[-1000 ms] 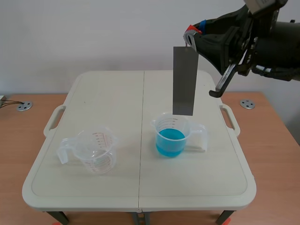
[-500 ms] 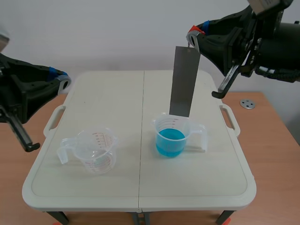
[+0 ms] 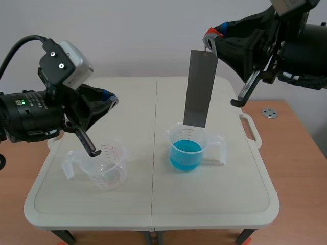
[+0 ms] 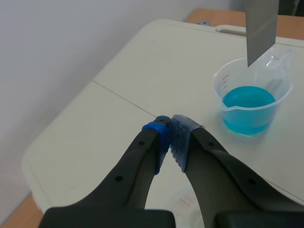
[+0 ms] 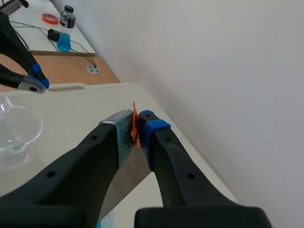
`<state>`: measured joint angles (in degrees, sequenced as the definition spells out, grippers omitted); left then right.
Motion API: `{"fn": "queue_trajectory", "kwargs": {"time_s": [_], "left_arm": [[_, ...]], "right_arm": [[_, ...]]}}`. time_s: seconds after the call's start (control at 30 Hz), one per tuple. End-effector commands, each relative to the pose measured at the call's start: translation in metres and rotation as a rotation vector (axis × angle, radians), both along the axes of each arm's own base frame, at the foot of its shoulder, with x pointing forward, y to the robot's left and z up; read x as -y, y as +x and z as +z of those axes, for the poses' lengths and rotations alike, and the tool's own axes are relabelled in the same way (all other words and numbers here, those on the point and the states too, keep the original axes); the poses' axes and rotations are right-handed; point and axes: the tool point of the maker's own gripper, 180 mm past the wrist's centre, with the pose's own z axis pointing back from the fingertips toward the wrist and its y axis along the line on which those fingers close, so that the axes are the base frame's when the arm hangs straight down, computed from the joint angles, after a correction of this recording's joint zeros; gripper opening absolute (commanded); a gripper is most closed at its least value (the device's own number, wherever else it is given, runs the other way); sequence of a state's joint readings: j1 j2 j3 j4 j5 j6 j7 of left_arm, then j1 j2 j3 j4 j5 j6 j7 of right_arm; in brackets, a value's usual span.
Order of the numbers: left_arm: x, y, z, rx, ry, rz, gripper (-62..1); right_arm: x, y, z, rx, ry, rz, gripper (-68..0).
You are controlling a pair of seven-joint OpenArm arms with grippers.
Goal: Hold the metal plate by the orange handle, dip it into the blue solution, take it out and point at it, then put the plate back in the beaker on the left.
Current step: 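Point at the plate with the left hand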
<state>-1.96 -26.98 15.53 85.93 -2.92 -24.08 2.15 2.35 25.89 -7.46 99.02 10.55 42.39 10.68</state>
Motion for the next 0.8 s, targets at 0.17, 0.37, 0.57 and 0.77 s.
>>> {"fn": "queue_trajectory", "kwargs": {"time_s": [0.17,0.37,0.57,0.77], "left_arm": [[0.024,0.013,-0.011,-0.008,-0.004,-0.032,-58.6],[0.043,0.02,-0.019,-0.012,0.016,-0.07,-58.6],[0.063,0.02,-0.015,0.001,0.015,-0.119,-58.6],[0.08,0.016,-0.01,0.005,0.012,-0.174,-58.6]], "right_arm": [[-0.003,-0.002,0.02,0.055,0.024,0.023,-66.2],[-0.003,-0.002,0.02,0.055,0.024,0.023,-66.2],[-0.003,-0.002,0.02,0.057,0.027,0.025,-66.2],[-0.003,-0.002,0.021,0.058,0.028,0.025,-66.2]]}}
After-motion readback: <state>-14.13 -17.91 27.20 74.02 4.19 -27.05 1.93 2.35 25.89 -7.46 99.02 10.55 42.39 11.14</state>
